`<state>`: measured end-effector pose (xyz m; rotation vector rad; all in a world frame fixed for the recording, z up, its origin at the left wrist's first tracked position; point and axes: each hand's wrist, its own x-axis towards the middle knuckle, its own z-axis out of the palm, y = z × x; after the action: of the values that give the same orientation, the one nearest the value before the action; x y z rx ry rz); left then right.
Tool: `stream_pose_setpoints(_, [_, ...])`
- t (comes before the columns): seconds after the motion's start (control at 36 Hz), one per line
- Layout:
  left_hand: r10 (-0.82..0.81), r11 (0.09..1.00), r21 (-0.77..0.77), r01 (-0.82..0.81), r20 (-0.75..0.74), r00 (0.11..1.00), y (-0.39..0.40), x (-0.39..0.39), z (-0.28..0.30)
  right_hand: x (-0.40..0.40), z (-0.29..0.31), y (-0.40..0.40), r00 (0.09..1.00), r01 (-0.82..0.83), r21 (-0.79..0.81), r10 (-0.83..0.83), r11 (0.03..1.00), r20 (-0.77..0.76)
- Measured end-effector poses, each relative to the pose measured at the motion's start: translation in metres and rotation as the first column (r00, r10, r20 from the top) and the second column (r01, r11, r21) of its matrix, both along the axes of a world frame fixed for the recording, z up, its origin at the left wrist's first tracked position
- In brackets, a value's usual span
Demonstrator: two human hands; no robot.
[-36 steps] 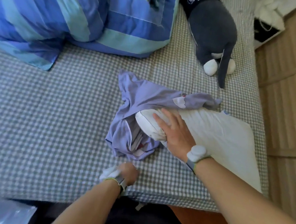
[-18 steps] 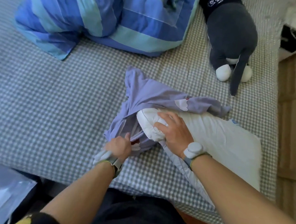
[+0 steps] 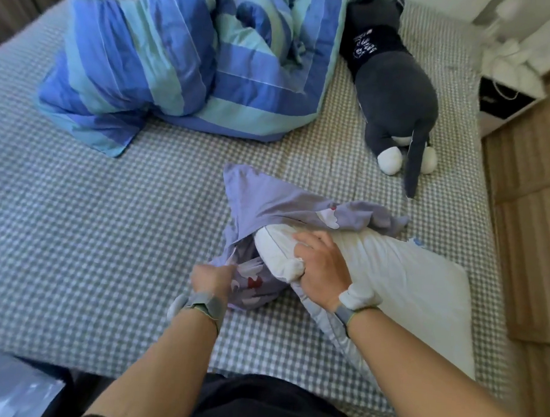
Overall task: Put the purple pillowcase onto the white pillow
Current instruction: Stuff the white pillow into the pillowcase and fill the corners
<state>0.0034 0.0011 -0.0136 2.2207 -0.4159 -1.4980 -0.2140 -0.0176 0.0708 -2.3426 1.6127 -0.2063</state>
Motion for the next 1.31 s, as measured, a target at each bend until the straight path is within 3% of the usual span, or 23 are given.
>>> stream_pose_setpoints(0.06, [-0.255, 0.965, 0.114, 0.238, 0.17, 0.952, -0.002, 0.004, 0.006, 0.003, -0.001, 0.003, 0.999, -0.016, -0.005, 0.016, 1.0, -0.032])
stream_pose_setpoints(0.11, [-0.379, 0.918, 0.223, 0.327, 0.258, 0.889, -0.006, 0.013, 0.004, 0.007, -0.003, 0.008, 0.993, -0.086, 0.009, 0.087, 0.996, -0.084])
stream_pose_setpoints(0.25, [-0.512, 0.849, 0.41, 0.334, 0.479, 0.713, -0.025, 0.038, -0.002, 0.023, 0.006, 0.021, 0.877, -0.444, 0.067, 0.449, 0.893, -0.17])
stream_pose_setpoints(0.28, [-0.516, 0.853, 0.375, 0.363, 0.499, 0.697, -0.029, 0.04, 0.003, 0.024, 0.007, 0.022, 0.838, -0.508, 0.07, 0.511, 0.859, -0.19])
stream_pose_setpoints(0.33, [-0.432, 0.898, 0.316, 0.305, 0.508, 0.745, -0.031, 0.046, 0.008, 0.028, 0.005, 0.024, 0.769, -0.594, 0.083, 0.595, 0.8, -0.235])
stream_pose_setpoints(0.39, [-0.199, 0.975, 0.194, 0.111, 0.522, 0.829, -0.028, 0.054, 0.008, 0.031, -0.001, 0.024, 0.693, -0.657, 0.113, 0.656, 0.745, -0.299])
stream_pose_setpoints(0.47, [0.092, 0.993, 0.044, -0.114, 0.347, 0.933, -0.019, 0.059, 0.004, 0.039, -0.003, 0.023, 0.543, -0.722, 0.237, 0.744, 0.65, -0.389])
stream_pose_setpoints(0.53, [0.256, 0.967, -0.039, -0.253, 0.184, 0.949, -0.011, 0.06, -0.003, 0.054, 0.001, 0.021, 0.458, -0.741, 0.295, 0.775, 0.604, -0.436])
stream_pose_setpoints(0.64, [0.473, 0.859, -0.101, -0.502, -0.221, 0.853, -0.001, 0.048, 0.005, 0.078, 0.001, 0.014, 0.349, -0.716, 0.467, 0.846, 0.519, -0.404])
stream_pose_setpoints(0.69, [0.479, 0.832, -0.107, -0.544, -0.358, 0.802, -0.001, 0.053, 0.009, 0.086, -0.002, 0.013, 0.302, -0.665, 0.581, 0.881, 0.469, -0.365])
stream_pose_setpoints(0.81, [0.427, 0.861, -0.068, -0.504, -0.441, 0.79, -0.01, 0.061, 0.011, 0.09, -0.009, 0.017, 0.311, -0.61, 0.667, 0.903, 0.429, -0.296])
stream_pose_setpoints(0.83, [0.377, 0.889, -0.08, -0.45, -0.429, 0.821, -0.011, 0.062, 0.011, 0.095, -0.008, 0.018, 0.373, -0.601, 0.67, 0.895, 0.435, -0.247])
stream_pose_setpoints(0.86, [0.314, 0.921, -0.092, -0.379, -0.401, 0.861, -0.011, 0.062, 0.012, 0.101, -0.007, 0.017, 0.519, -0.534, 0.705, 0.839, 0.467, -0.162])
stream_pose_setpoints(0.92, [0.149, 0.964, -0.153, -0.219, -0.376, 0.915, -0.007, 0.054, 0.02, 0.119, -0.003, 0.007, 0.86, -0.347, 0.706, 0.51, 0.617, -0.024])
stream_pose_setpoints(0.95, [0.087, 0.97, -0.183, -0.161, -0.355, 0.931, -0.005, 0.049, 0.026, 0.127, -0.002, -0.005, 0.949, -0.26, 0.621, 0.313, 0.74, 0.025])
stream_pose_setpoints(0.97, [0.048, 0.969, -0.213, -0.124, -0.33, 0.943, -0.002, 0.045, 0.026, 0.132, -0.004, -0.018, 0.982, -0.184, 0.509, 0.18, 0.841, 0.058])
stream_pose_setpoints(1.0, [0.012, 0.963, -0.254, -0.093, -0.305, 0.952, 0.0, 0.037, 0.033, 0.132, -0.002, -0.032, 0.99, -0.14, 0.405, 0.129, 0.903, 0.053])
stream_pose_setpoints(1.03, [0.019, 0.95, -0.292, -0.112, -0.303, 0.953, 0.004, 0.035, 0.032, 0.137, -0.002, -0.046, 0.981, -0.184, 0.356, 0.192, 0.916, 0.012])
stream_pose_setpoints(1.11, [-0.037, 0.891, -0.445, -0.097, -0.282, 0.959, 0.007, 0.022, 0.051, 0.145, 0.0, -0.071, 0.806, -0.387, 0.443, 0.53, 0.809, -0.264])
stream_pose_setpoints(1.2, [-0.085, 0.872, -0.49, 0.007, -0.138, 0.987, 0.016, 0.015, 0.057, 0.144, -0.011, -0.084, 0.666, -0.509, 0.496, 0.687, 0.704, -0.291])
stream_pose_setpoints(1.25, [-0.08, 0.877, -0.476, 0.065, -0.012, 0.997, 0.02, 0.014, 0.048, 0.14, -0.014, -0.095, 0.672, -0.526, 0.389, 0.65, 0.756, -0.354])
stream_pose_setpoints(1.31, [-0.071, 0.909, -0.4, 0.114, 0.119, 0.99, 0.018, 0.015, 0.039, 0.137, -0.013, -0.104, 0.72, -0.57, 0.183, 0.594, 0.801, -0.359])
